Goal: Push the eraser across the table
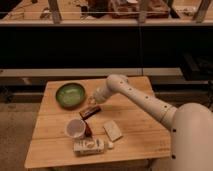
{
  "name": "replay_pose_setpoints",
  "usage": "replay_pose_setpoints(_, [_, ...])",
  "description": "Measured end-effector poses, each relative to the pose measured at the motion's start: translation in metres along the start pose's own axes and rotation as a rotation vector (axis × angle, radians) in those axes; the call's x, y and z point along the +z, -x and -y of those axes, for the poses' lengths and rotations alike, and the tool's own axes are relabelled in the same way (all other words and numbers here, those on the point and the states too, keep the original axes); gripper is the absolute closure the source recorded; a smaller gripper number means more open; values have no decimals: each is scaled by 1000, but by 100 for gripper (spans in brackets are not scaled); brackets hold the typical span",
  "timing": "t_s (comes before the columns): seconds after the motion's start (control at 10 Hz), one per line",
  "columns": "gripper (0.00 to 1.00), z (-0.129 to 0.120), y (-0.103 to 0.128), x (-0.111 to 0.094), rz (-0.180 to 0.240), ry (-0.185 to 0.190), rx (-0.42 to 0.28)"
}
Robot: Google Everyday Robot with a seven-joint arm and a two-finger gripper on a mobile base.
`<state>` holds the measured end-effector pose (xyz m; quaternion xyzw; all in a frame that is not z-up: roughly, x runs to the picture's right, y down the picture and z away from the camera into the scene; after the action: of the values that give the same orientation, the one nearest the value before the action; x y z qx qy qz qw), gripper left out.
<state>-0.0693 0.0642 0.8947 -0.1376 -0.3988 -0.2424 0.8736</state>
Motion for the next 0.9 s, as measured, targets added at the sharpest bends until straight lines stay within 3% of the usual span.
replay_pose_setpoints(0.1, [96,-1,-10,-6,-7,-3,14])
replay_pose_setpoints(0.2, [96,-5,-37,-21,-26,-12,44])
replay_pose_setpoints(0.4, [96,-9,-50,-26,-35,-5,36])
replay_pose_setpoints(0.6, [96,-15,-48,-19,-31,18,3])
replay_pose_setpoints(0.9, [96,-21,-30,19,-22,76,-49])
